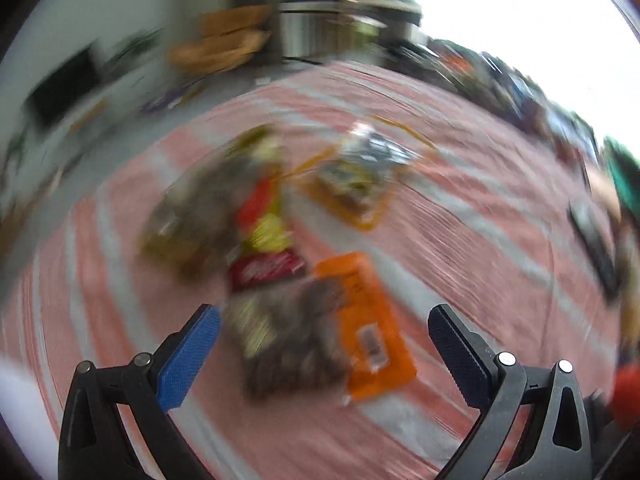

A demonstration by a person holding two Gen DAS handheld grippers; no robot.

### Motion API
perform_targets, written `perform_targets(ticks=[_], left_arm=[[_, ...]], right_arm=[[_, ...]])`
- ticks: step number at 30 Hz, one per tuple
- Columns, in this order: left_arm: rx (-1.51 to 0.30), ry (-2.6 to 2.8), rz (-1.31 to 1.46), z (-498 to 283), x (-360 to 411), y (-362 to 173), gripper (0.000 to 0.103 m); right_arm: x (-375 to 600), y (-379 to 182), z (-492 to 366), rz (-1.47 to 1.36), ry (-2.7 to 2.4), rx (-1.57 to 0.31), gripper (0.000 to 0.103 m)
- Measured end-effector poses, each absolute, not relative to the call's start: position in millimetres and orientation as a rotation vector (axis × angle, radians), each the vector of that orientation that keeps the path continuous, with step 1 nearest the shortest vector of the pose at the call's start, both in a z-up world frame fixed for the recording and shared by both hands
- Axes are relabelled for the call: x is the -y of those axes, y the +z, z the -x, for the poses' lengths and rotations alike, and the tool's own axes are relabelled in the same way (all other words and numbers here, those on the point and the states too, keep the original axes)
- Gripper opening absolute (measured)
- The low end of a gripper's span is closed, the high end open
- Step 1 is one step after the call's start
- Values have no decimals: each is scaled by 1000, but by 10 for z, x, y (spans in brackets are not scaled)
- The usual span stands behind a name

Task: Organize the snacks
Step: 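Move left tool down onto the orange-topped clear packet of dark snacks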

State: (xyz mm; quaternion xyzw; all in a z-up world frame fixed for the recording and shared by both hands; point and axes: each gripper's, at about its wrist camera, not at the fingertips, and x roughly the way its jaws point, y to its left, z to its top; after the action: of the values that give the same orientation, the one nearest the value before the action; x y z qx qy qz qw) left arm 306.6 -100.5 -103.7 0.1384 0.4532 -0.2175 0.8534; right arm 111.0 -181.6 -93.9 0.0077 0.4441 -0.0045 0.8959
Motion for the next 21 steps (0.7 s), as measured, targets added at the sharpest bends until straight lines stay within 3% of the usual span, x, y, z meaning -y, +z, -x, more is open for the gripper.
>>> perform_targets(ticks=[4,9,15,21], left_arm=[[-997,-497,-441,-3346,1245,-1261,102],[-1117,-532,-403,-3520,1117,-1505,102],[-1294,-712,-359,-3177,908,-1509,102],[-1295,-773,-468,-2885,973,-1478,102]], right_arm=[[1810,-937,-1109,-15,-6,-922,88],[1797,-928,-1103,-13,-5,-923,89],[1797,-929,-1103,-13,-6,-923,89],[1798,-929,-1103,-13,-6,-923,89]])
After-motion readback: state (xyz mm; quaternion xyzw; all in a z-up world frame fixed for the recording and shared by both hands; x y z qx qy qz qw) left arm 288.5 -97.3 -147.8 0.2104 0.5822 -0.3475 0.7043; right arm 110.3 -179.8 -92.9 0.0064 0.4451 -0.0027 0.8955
